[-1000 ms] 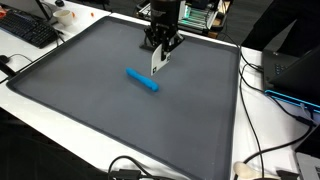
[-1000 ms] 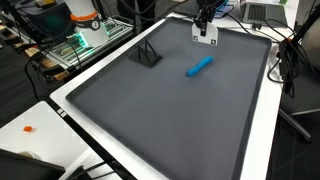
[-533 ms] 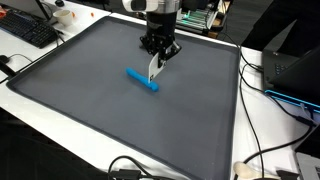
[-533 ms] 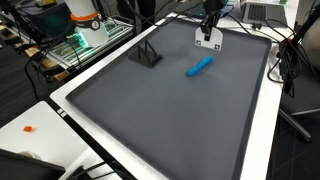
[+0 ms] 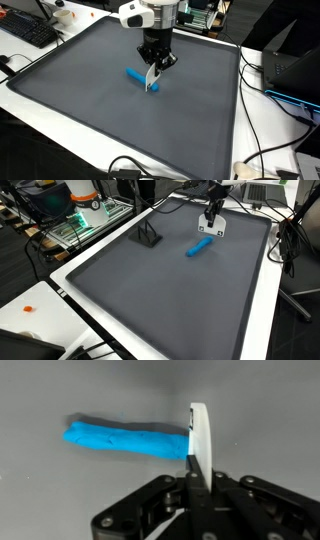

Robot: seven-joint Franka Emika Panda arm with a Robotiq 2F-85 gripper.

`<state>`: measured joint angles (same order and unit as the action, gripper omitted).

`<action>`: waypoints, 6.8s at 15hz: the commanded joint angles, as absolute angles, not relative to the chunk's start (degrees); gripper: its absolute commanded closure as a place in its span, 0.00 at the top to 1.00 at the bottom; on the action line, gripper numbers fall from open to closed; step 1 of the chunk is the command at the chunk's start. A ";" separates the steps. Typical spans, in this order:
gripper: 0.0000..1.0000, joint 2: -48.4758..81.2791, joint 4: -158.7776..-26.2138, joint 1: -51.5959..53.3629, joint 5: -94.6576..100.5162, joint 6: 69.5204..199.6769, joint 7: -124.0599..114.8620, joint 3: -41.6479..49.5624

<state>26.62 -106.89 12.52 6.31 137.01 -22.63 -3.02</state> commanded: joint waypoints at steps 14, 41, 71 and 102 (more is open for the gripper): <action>0.01 31.78 -102.92 15.04 8.39 135.82 -23.25 -0.12; 0.01 34.20 -100.64 13.44 5.71 127.33 -20.07 -1.37; 0.01 28.09 -100.78 10.87 4.39 125.13 -17.03 -1.43; 0.01 32.39 -100.88 11.17 6.11 130.76 -18.69 0.18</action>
<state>31.65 -99.66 10.84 5.59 128.67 -17.70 -0.31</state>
